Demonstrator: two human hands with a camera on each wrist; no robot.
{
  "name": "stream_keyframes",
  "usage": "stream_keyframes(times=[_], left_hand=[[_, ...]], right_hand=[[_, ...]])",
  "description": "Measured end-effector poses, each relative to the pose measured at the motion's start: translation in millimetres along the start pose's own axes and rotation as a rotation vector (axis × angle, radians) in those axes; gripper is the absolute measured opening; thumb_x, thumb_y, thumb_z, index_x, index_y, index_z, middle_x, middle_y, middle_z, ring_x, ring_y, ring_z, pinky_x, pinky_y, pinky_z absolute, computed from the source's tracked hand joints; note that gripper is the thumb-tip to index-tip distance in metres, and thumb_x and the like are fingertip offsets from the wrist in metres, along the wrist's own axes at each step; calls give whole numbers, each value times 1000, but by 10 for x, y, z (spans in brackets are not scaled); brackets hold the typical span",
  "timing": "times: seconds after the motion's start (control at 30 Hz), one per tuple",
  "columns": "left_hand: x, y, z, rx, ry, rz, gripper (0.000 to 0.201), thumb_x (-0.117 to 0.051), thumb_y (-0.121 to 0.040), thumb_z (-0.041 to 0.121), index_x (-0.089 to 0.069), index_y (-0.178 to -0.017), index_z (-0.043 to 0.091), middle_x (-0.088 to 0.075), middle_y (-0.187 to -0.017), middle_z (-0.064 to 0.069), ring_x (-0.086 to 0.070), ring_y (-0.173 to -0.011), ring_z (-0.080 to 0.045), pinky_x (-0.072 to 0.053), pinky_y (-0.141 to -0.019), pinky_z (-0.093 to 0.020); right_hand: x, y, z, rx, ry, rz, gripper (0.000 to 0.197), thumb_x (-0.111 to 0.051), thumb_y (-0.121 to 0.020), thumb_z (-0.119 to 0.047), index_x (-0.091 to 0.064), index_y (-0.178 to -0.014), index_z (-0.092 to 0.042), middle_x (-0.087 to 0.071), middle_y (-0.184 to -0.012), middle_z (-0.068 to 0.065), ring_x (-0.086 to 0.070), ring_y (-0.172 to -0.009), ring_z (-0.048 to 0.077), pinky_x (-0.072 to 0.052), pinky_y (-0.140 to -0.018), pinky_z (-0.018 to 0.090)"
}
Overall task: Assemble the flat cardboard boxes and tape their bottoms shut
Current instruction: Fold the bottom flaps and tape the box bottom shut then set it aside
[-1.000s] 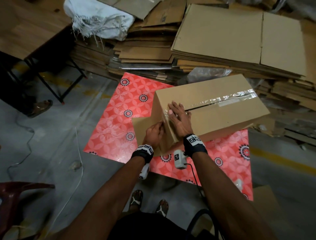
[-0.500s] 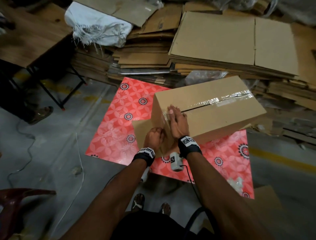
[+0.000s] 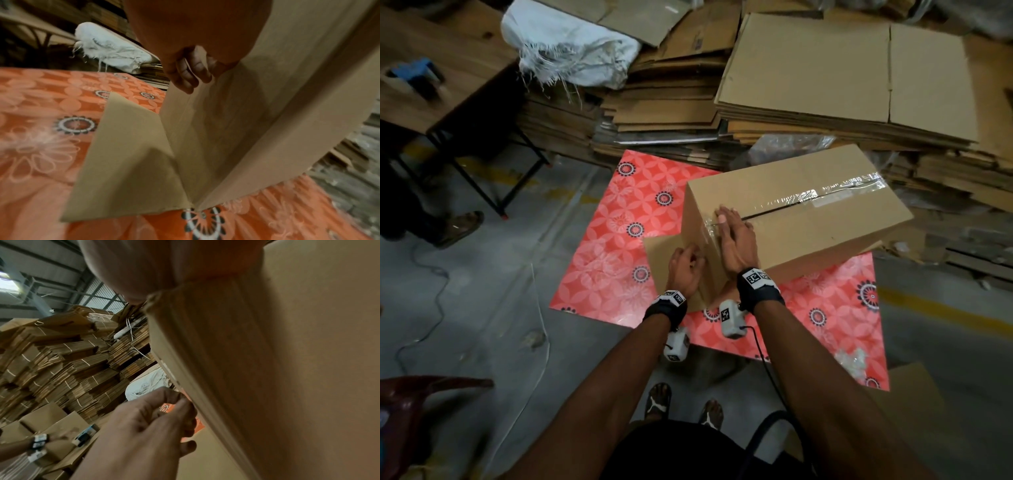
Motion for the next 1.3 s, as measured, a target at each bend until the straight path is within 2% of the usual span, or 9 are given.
stream_keyframes(times=[0.13,0.23,0.33,0.43,0.57,0.83,1.07,1.17,1.3], left_hand=[[79,11,-3,80,221,111,18,-51,-96,30,-58,-98,13,-64,-93,-4,-58,-82,-19,-43,-72,-22],[115,-41,38,179,374,128,17,-48,-95,39,-53,-90,23,-61,-87,1,-58,-80,-20,-53,-78,-41],[129,-94,41,243,520,101,21,-51,-93,40,-53,-86,21,-64,-97,-19,-65,-96,-39,-52,-93,-59],[293,-48,324,323,712,114,13,-53,-99,22,-55,-88,16,-62,-111,-34,-65,-108,-47,-54,-97,-53],[418,-65,465,367,994,186,16,-45,-106,5,-51,-93,11,-67,-88,-11,-71,-86,-24,-58,-84,-33],[608,-118,595,560,1377,200,11,-59,-97,-1,-60,-96,9,-67,-87,-9,-66,-78,-18,-57,-70,-24],[699,-136,682,493,1175,159,9,-61,-97,-3,-67,-95,3,-74,-81,-7,-71,-77,-17,-58,-89,-29],[679,-170,755,412,935,133,8,-61,-95,-6,-68,-97,-2,-73,-83,-13,-71,-76,-20,-60,-81,-27],[599,-226,857,298,717,114,14,-62,-93,-10,-67,-105,-10,-70,-86,-15,-69,-69,-14,-59,-68,-22]], right_hand=[[-12,-9,11,14,-5,12,59,-31,-104,-51,-57,-145,-18,-49,-155,3,-32,-151,17,-18,-126,45],[-29,-21,41,23,-16,23,58,-32,-104,-50,-59,-143,-18,-50,-154,3,-34,-150,19,-20,-125,49],[-48,-43,98,49,2,19,51,-40,-102,-43,-62,-140,-18,-51,-154,3,-35,-150,20,-21,-124,50],[-46,-43,127,73,11,-7,48,-53,-89,-26,-65,-136,-24,-50,-155,0,-34,-150,20,-21,-124,51],[-4,-7,68,126,80,-60,56,-56,-78,-43,-65,-133,-36,-49,-154,-6,-43,-141,13,-25,-120,47],[23,37,35,200,144,-78,27,-69,-93,-34,-72,-119,-38,-50,-149,-7,-36,-117,-7,-22,-118,54],[17,84,36,214,-4,23,21,-55,-92,-26,-64,-111,-28,-66,-114,-15,-52,-95,-16,-29,-112,55],[8,110,34,213,-54,65,22,-46,-93,-35,-62,-107,-28,-71,-106,-17,-53,-93,-20,-31,-108,48],[-41,30,129,184,-116,76,7,-52,-96,-29,-59,-95,-30,-72,-95,-13,-67,-92,10,-46,-100,57]])
Point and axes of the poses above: each hand's wrist, its own y-axis away from the middle knuckle, its own x-axis out of the back of the hand, z = x × y, the point moved 2 cm from there along -y, towards the middle knuckle
